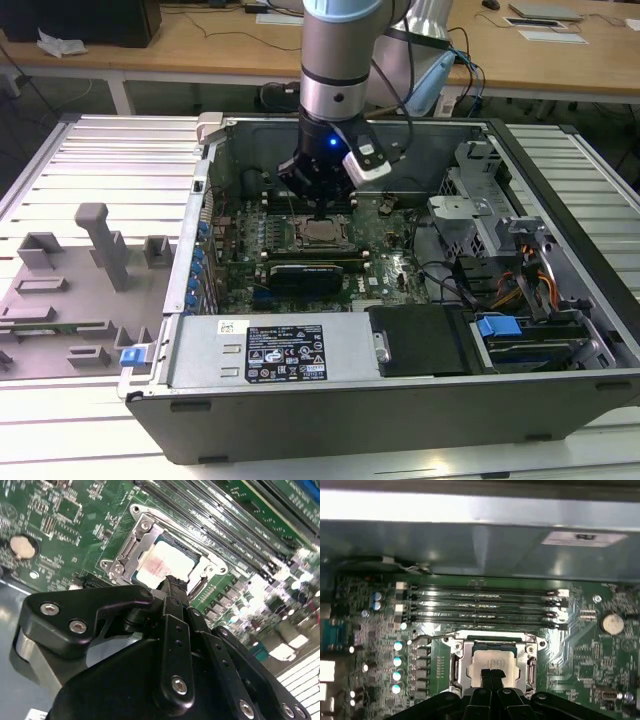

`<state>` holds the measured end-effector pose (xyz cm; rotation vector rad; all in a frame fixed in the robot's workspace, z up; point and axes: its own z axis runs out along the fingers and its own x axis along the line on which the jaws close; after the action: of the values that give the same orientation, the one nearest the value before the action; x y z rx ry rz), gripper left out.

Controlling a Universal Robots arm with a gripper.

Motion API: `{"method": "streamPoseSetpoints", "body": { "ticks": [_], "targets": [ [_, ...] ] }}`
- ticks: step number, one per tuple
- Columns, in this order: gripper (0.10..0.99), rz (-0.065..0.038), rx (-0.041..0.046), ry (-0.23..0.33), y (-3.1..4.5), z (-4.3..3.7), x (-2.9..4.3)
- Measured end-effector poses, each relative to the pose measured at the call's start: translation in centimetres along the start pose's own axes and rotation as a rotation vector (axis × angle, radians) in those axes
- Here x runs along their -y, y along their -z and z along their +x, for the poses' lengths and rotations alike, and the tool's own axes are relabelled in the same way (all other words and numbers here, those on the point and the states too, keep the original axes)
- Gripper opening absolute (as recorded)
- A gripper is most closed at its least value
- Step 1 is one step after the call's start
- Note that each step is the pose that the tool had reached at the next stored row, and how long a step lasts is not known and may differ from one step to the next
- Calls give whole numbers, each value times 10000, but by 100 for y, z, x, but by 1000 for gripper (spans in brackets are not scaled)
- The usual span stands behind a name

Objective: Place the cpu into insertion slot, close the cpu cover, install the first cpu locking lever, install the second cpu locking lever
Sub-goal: 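Close the cpu cover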

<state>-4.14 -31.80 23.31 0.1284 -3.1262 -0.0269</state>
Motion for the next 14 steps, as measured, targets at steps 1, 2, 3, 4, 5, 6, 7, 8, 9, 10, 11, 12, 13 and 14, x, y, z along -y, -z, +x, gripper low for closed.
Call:
{"method": "streamPoseSetpoints", "body": {
  "ticks": [1,2,3,4,5,6,7,8,9,10,11,12,13,14],
  "targets": [
    [106,2,-4,245,-2,0,0],
    [106,5,-8,480,-3,0,0],
    [106,13,20,816,-7,0,0],
    [106,51,217,907,-16,9,-2],
    [106,56,248,900,-17,11,-2],
    [106,57,250,820,-17,11,-2],
    [106,57,252,704,-17,11,-2],
    [106,57,253,655,-17,12,-2],
    [106,59,252,595,-11,12,-2],
    [106,58,253,567,-5,12,-2],
    [106,58,256,542,20,12,-3],
    [106,58,260,530,53,12,-3],
    [106,58,261,523,72,13,-4],
    [106,58,262,518,90,13,-4]
  ]
}}
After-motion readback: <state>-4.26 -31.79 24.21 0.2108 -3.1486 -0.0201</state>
